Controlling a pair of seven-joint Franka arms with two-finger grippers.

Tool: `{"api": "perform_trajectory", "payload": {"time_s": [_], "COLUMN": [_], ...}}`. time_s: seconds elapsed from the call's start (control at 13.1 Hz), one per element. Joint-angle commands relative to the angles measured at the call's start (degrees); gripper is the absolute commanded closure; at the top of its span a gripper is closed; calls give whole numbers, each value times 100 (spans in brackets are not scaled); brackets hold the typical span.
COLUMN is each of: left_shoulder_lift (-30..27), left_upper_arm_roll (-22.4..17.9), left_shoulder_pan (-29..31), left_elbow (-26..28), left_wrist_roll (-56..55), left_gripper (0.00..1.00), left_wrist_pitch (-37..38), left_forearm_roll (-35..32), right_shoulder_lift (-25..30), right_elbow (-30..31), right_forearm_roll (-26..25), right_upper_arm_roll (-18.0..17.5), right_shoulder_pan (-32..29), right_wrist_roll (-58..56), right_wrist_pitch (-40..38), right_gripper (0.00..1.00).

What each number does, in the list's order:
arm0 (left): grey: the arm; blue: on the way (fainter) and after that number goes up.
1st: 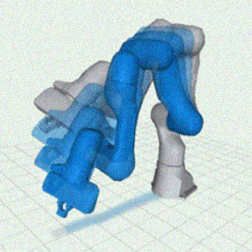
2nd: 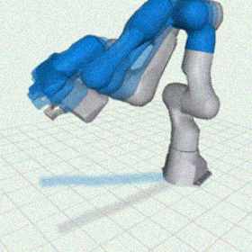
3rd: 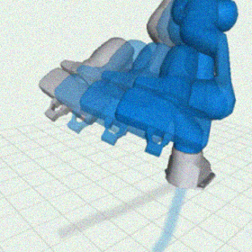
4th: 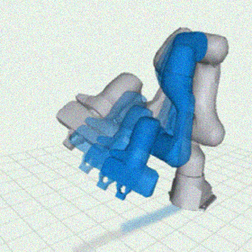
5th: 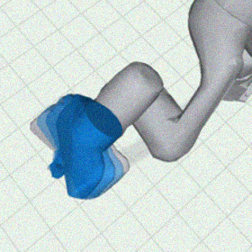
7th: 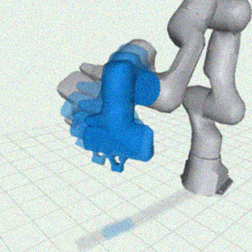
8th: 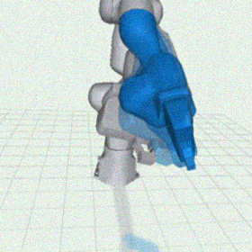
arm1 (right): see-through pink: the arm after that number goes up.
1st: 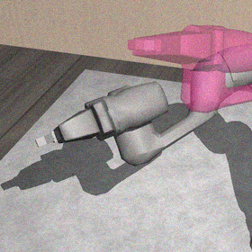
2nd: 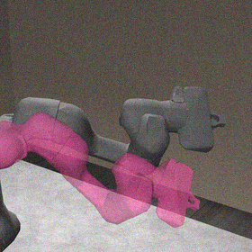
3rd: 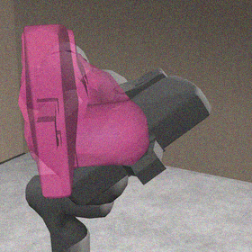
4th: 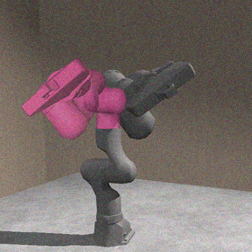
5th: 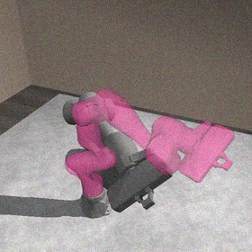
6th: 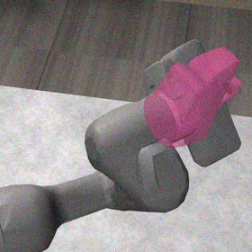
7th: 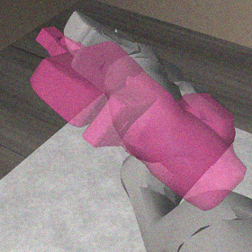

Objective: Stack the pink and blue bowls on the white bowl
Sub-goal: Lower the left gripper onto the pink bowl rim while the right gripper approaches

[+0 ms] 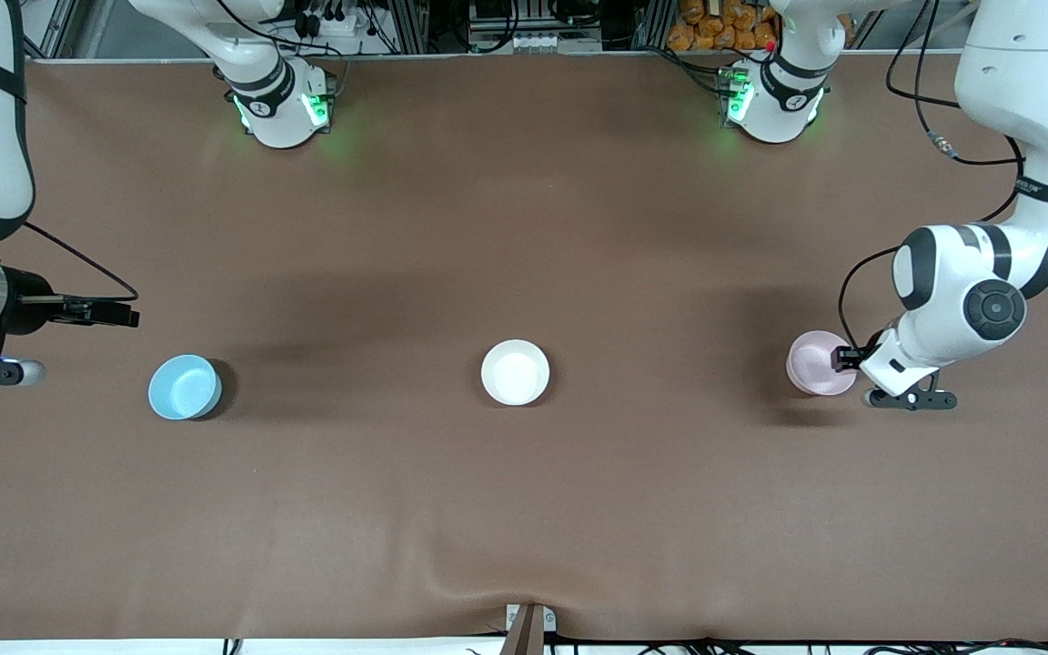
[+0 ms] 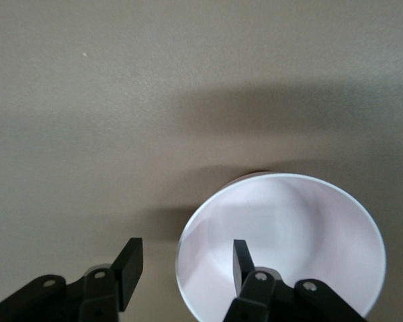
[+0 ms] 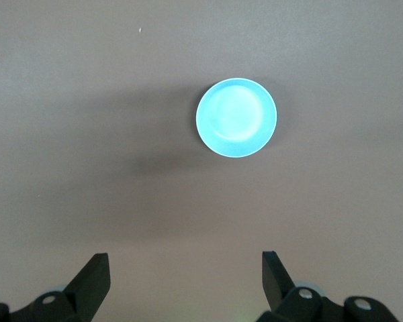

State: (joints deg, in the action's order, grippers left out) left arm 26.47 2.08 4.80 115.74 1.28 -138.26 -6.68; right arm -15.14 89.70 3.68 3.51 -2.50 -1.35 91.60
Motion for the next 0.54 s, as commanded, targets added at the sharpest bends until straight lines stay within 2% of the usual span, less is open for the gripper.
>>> {"api": "perform_trajectory", "payload": {"time_s": [0.0,0.08,0.46], "left_shoulder_lift": [7,-19,-133], "left_upper_arm_roll": [47,47,81], "left_shoulder_pan": [91,91,48], "left_elbow": [54,45,-52], "left_wrist_roll": [48,100,83], "left_gripper": [95,100,100], "left_wrist_pitch": [-158,-158,-105], "left_forearm_roll": [-141,-141,-53], "right_shoulder_lift": [11,11,19], "right_elbow": [65,74,162], "right_forearm_roll": [72,72,72], "right_upper_arm_roll": [0,0,9], "right_shoulder_pan": [4,-5,-57], "right_wrist_roll": [-103,-111,-331], "right_wrist_pitch": [42,34,-2], "right_gripper": [0,0,0]}}
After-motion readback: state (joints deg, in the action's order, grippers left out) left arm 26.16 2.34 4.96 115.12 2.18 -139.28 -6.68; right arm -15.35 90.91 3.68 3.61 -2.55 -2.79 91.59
